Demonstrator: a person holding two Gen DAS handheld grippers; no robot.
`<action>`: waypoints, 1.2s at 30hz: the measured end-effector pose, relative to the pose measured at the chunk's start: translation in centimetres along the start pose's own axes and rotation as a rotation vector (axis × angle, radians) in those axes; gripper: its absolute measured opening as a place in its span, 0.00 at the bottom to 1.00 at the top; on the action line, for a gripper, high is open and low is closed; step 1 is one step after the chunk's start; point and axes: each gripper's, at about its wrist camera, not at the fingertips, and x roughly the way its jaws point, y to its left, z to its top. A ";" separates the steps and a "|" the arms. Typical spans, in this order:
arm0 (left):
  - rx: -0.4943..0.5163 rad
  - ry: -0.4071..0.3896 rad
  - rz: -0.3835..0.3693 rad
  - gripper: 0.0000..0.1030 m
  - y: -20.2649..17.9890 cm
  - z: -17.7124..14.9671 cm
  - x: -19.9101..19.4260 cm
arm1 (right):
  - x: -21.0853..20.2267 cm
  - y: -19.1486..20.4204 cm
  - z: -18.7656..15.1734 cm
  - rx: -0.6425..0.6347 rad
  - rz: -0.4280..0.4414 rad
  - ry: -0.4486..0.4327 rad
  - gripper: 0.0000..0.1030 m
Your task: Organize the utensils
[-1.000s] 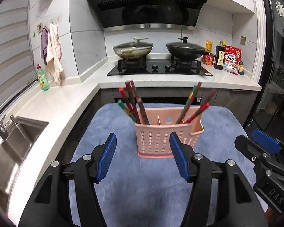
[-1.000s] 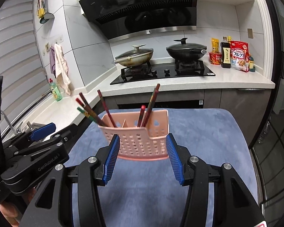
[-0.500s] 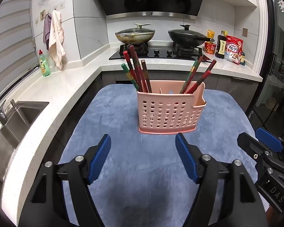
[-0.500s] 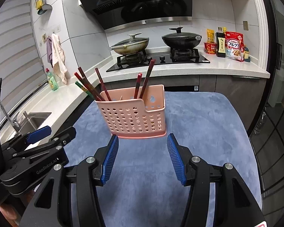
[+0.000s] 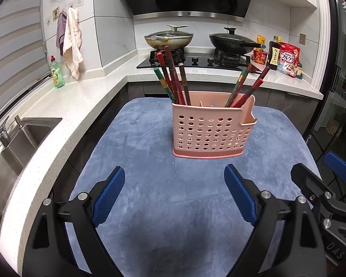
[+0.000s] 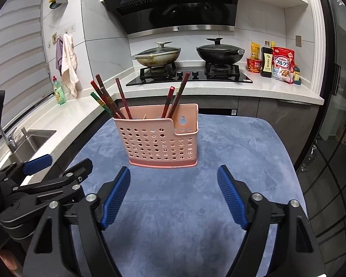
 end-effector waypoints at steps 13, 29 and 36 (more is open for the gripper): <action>-0.010 0.027 0.029 0.92 0.5 -0.6 1.4 | 1.4 -0.5 -0.5 0.016 -0.019 0.044 0.85; -0.021 0.035 0.055 0.93 0.7 -1.1 2.3 | 2.5 -0.5 -1.2 0.013 -0.052 0.038 0.94; -0.013 0.045 0.078 0.93 0.4 -1.2 2.9 | 2.9 -0.6 -1.2 0.016 -0.056 0.047 0.94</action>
